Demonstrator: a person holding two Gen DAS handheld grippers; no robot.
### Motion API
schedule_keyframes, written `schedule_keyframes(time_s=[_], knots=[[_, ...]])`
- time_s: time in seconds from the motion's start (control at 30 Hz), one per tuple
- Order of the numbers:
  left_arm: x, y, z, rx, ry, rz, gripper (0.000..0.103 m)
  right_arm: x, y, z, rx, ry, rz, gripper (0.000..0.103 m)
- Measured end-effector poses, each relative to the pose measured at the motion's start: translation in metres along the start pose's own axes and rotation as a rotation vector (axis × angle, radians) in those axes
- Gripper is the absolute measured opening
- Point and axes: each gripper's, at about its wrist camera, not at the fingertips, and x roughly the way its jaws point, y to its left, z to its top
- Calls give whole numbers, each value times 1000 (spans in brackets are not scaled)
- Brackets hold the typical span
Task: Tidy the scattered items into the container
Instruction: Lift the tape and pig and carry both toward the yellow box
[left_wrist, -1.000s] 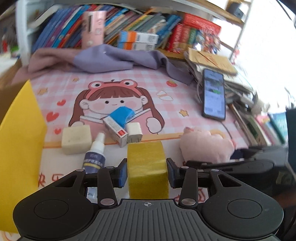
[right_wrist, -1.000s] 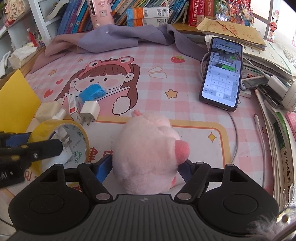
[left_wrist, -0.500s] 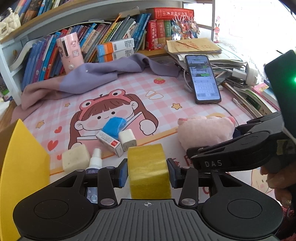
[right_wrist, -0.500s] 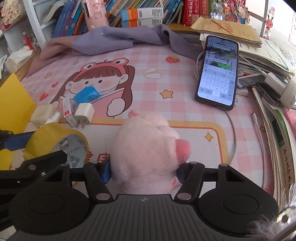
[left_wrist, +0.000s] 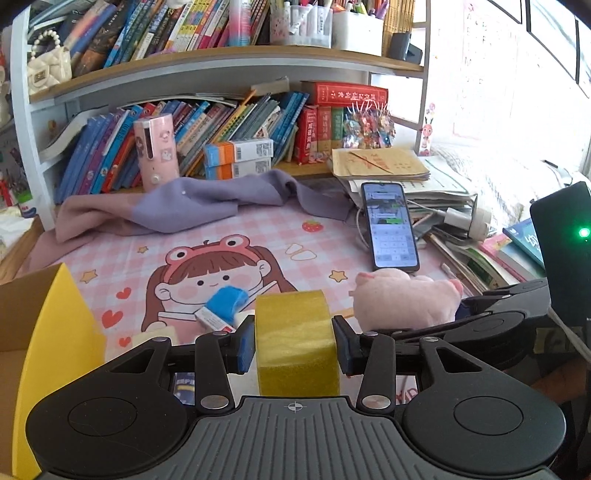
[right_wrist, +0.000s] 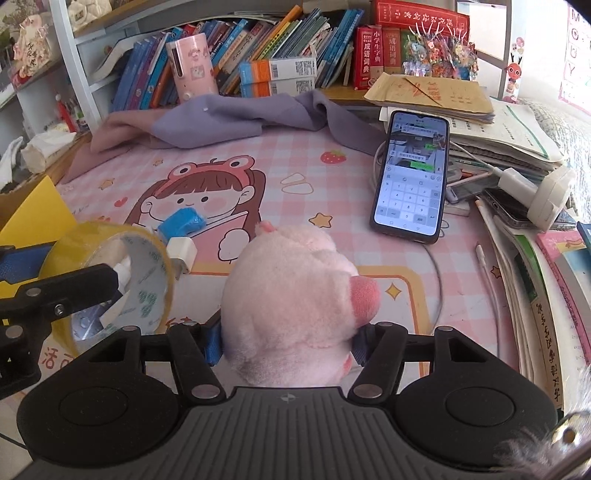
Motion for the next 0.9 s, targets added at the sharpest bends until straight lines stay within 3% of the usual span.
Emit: schedule_keyframes(time_s=[0.4, 0.9], knots=[[-24, 4, -17, -32, 7, 39, 42, -20, 17, -13, -51, -23, 36, 61], [-68, 19, -43, -37, -42, -29, 42, -62, 50, -44, -59, -50, -23, 61]])
